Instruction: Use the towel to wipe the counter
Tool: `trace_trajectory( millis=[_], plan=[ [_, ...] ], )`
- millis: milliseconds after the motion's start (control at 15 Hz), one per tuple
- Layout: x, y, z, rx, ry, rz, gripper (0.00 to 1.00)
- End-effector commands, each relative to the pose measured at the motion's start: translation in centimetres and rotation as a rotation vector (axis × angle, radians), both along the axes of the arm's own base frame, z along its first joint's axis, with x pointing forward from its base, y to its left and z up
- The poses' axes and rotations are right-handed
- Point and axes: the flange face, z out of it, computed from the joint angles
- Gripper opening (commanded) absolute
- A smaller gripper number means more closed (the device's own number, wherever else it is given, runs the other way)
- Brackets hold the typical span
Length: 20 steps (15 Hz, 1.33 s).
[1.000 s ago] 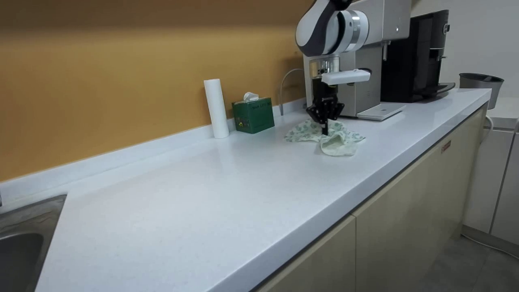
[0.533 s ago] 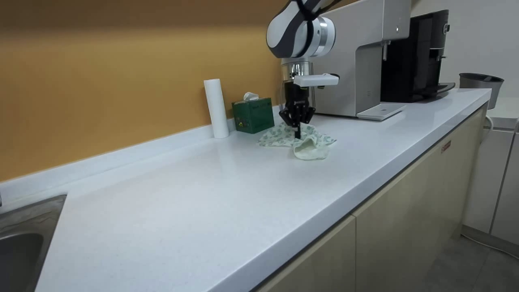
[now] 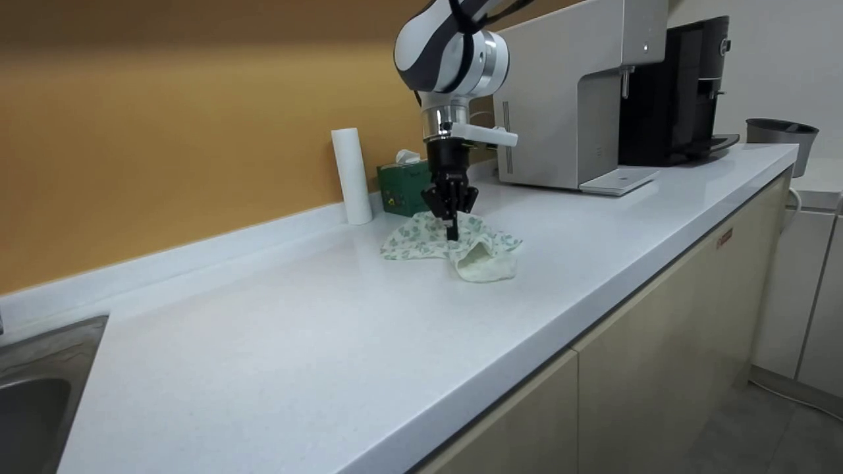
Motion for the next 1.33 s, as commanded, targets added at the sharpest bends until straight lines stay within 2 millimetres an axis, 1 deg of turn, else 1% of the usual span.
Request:
trace_trajectory(
  millis=[0, 267, 533, 733, 933, 1067, 1133, 1267],
  plan=[
    [-2.0, 0.7, -3.5, 0.007, 0.099, 0.046, 0.01],
    [-3.4, -1.8, -2.6, -0.073, 0.074, -0.018, 0.01],
    [-5.5, -5.6, -1.5, -0.16, 0.021, -0.132, 0.01],
    [-7.7, -8.6, -0.6, -0.237, -0.003, -0.234, 0.01],
    [-10.8, -10.9, -0.3, -0.295, -0.004, -0.332, 0.01],
    [-13.2, -11.4, -0.7, -0.306, 0.013, -0.366, 0.01],
    [-14.4, -11.2, -1.0, -0.307, 0.023, -0.366, 0.01],
    [-16.7, -9.8, -1.7, -0.292, 0.05, -0.342, 0.01]
  ],
)
